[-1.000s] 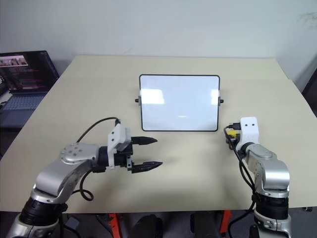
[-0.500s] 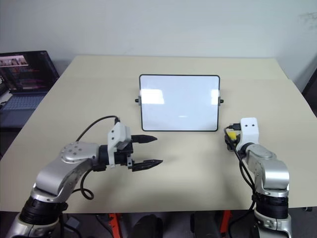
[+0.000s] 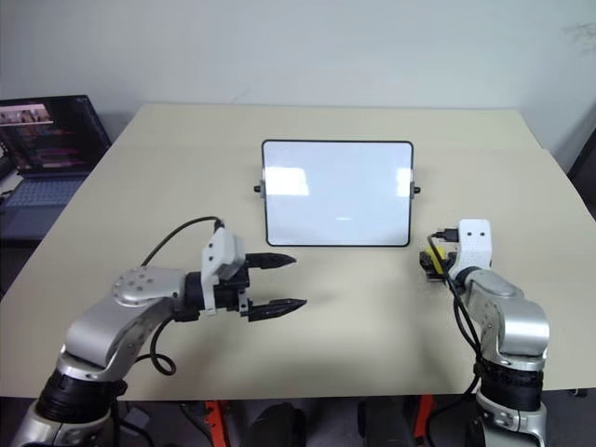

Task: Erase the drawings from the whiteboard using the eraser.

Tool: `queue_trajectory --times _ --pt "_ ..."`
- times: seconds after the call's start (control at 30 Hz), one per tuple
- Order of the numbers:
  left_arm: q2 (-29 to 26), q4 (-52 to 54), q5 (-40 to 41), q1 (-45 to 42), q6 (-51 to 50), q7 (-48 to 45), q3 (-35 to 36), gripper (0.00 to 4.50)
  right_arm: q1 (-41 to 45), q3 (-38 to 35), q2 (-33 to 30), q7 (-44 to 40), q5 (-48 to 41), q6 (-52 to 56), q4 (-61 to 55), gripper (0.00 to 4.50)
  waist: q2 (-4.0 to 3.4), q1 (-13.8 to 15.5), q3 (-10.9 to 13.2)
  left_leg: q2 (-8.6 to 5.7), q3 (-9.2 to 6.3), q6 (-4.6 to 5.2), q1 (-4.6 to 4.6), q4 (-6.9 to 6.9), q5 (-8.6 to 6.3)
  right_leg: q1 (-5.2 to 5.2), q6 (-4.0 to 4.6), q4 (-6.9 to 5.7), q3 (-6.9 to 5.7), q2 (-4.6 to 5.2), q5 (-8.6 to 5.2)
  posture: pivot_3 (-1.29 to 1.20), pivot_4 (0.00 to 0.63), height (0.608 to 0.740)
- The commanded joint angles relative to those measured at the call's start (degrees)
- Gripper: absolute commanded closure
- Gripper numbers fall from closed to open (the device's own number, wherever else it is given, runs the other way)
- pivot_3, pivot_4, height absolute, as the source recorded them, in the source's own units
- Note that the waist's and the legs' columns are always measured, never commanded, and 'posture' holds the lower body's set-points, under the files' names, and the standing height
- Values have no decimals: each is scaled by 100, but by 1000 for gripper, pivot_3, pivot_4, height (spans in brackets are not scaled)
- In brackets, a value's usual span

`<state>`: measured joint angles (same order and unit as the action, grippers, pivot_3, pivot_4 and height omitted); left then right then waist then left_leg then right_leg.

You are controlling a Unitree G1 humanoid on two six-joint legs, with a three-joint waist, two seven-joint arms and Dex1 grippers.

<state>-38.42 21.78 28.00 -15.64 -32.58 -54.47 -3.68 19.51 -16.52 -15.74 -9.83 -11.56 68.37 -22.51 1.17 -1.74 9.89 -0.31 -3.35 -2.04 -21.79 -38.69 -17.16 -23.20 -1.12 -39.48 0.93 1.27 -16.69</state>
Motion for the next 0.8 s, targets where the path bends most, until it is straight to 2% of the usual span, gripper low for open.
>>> queue_trajectory --times 0.03,0.2,0.37,0.6,0.8 --pt "183 195 123 73 -20 461 429 0 141 -269 10 112 -124 87 -560 39 0 1 0 0 0 0 0 0 0 0 0 0 0 0 0 0 150 740" --pt "676 267 -242 321 153 1502 686 0 -69 -324 63 198 -170 -140 -969 39 0 3 0 -1 0 0 0 0 0 0 0 0 1 1 0 0 150 740" --pt "1578 807 -982 1021 494 3118 857 0 -995 -54 236 200 71 -1690 -1370 39 0 11 -1 1 -1 0 -3 2 0 0 -1 7 1 2 0 0 150 740" --pt "2336 1458 -1698 1859 598 4259 625 0 -2062 247 385 281 419 -3301 -1384 39 1 10 -3 0 4 0 5 1 0 5 -7 2 6 4 3 0 150 740" --pt "2683 1547 -2086 2439 738 4694 398 0 -2702 380 702 511 538 -3796 -1361 39 -2 7 -8 1 5 -1 9 0 0 8 -7 0 7 2 3 0 150 740"
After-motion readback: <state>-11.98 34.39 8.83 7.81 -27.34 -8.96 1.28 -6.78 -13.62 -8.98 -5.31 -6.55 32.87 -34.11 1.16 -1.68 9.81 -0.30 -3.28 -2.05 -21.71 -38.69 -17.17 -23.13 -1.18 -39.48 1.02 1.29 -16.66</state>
